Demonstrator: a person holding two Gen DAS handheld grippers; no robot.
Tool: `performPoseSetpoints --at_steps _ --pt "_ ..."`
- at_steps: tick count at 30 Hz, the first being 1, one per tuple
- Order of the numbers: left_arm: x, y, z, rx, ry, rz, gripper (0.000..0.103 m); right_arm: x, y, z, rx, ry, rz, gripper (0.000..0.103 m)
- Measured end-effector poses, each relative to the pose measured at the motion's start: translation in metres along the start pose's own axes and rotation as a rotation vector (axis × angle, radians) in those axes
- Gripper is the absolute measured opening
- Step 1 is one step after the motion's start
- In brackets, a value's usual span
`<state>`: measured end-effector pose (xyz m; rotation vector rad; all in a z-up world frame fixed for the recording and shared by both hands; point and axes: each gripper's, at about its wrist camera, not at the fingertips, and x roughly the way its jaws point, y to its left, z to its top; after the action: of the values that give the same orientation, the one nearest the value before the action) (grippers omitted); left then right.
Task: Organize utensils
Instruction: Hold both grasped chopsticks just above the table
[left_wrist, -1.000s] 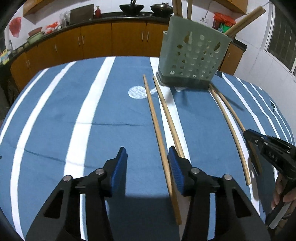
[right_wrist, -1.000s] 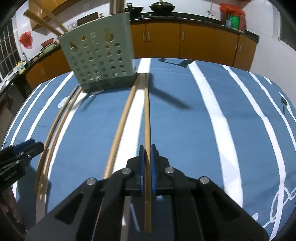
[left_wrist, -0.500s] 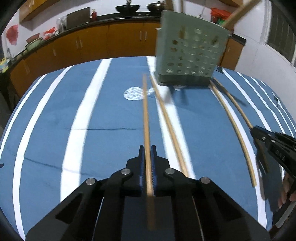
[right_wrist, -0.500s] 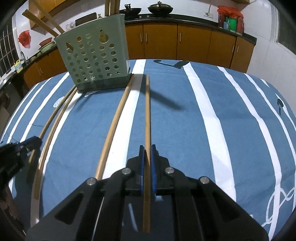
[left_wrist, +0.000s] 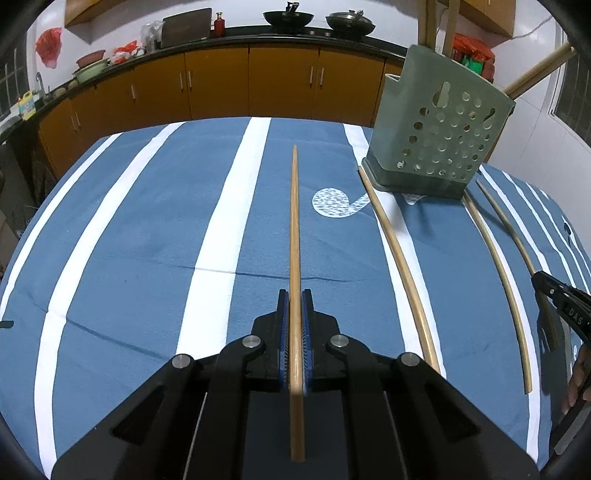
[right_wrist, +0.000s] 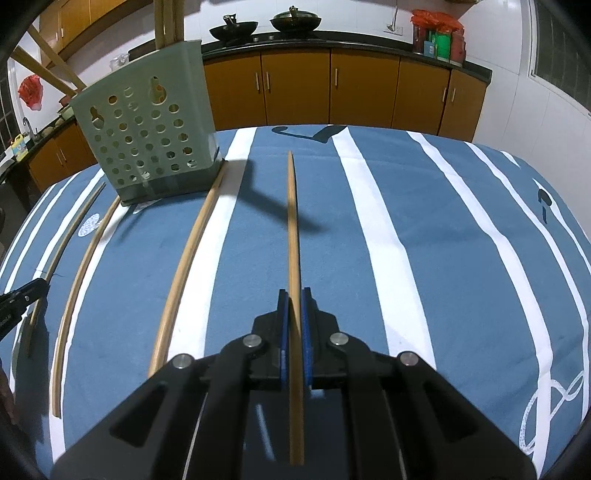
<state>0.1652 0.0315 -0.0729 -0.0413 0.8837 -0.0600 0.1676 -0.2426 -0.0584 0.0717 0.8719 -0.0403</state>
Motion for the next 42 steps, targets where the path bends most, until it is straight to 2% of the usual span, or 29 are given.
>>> performPoseSetpoints --at_steps 42 --pt "-0.0004 0.0022 -0.001 -0.024 0.0 -0.022 0.008 0.0008 0.0006 -0.0012 0.002 0.002 0.002 0.009"
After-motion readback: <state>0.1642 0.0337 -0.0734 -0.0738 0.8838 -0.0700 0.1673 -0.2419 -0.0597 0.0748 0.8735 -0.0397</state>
